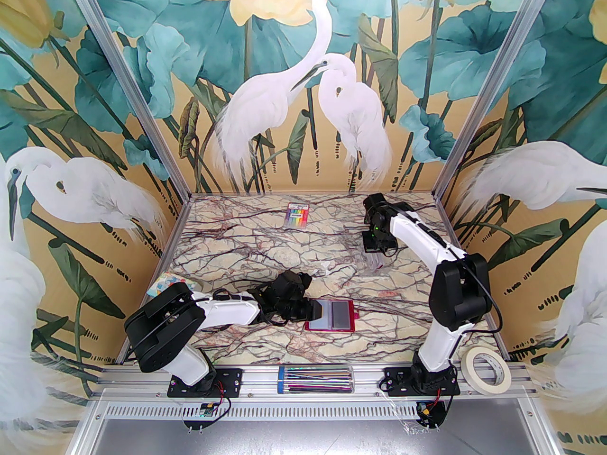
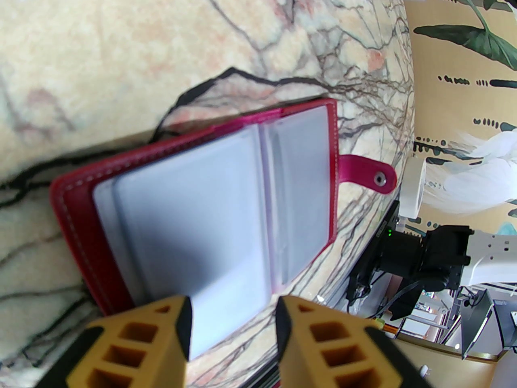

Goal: Put the credit cards into the card holder

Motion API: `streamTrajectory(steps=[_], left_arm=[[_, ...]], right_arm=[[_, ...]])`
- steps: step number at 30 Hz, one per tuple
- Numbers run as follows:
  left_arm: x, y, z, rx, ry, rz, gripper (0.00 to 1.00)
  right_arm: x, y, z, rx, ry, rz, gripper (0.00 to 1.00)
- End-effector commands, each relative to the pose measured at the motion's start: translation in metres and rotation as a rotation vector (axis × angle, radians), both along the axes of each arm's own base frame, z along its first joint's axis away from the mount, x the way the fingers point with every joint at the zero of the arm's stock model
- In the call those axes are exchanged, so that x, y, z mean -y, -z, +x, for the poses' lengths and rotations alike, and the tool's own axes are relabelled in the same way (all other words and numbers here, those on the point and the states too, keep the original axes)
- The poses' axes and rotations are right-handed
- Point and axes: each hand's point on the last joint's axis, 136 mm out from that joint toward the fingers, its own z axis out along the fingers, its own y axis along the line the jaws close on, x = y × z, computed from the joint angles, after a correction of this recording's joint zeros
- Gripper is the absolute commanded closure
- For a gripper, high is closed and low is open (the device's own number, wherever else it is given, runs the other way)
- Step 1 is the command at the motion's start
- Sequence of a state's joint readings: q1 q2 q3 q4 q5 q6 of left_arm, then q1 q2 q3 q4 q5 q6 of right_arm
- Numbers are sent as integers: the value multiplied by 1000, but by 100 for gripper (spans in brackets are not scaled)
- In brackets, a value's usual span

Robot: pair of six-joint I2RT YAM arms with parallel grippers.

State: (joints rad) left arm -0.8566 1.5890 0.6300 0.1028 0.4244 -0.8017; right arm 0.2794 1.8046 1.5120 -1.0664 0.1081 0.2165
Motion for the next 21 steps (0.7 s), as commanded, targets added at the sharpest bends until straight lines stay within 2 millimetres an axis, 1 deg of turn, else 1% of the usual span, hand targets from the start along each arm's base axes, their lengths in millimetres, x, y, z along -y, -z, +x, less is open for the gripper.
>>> streamTrajectory(steps=[1, 4, 6, 9, 12, 15, 18, 21], left_arm=[[-6, 1, 1, -6, -24, 13, 60], [-7, 1, 1, -7, -24, 13, 60], [-7, 0, 1, -5, -24, 14, 60], [-6, -5, 2, 10, -20, 5, 60], [-5, -16, 5, 45, -17, -13, 60], [-6, -37, 7, 104, -15, -57, 60], [-8, -67, 9, 181, -12, -123, 60], [-13, -101, 9, 270, -6, -192, 57]], right_arm=[[1, -6, 1, 10, 26, 3, 100], [2, -6, 1, 14, 31, -1, 100], [1, -10, 2, 23, 30, 7, 100], [-2, -18, 1, 40, 30, 30, 100], [-10, -29, -5, 65, 19, 95, 100], [-25, -41, -17, 98, -3, 211, 100], [-46, -55, -35, 136, -36, 375, 100], [-65, -73, -56, 197, -72, 552, 100]])
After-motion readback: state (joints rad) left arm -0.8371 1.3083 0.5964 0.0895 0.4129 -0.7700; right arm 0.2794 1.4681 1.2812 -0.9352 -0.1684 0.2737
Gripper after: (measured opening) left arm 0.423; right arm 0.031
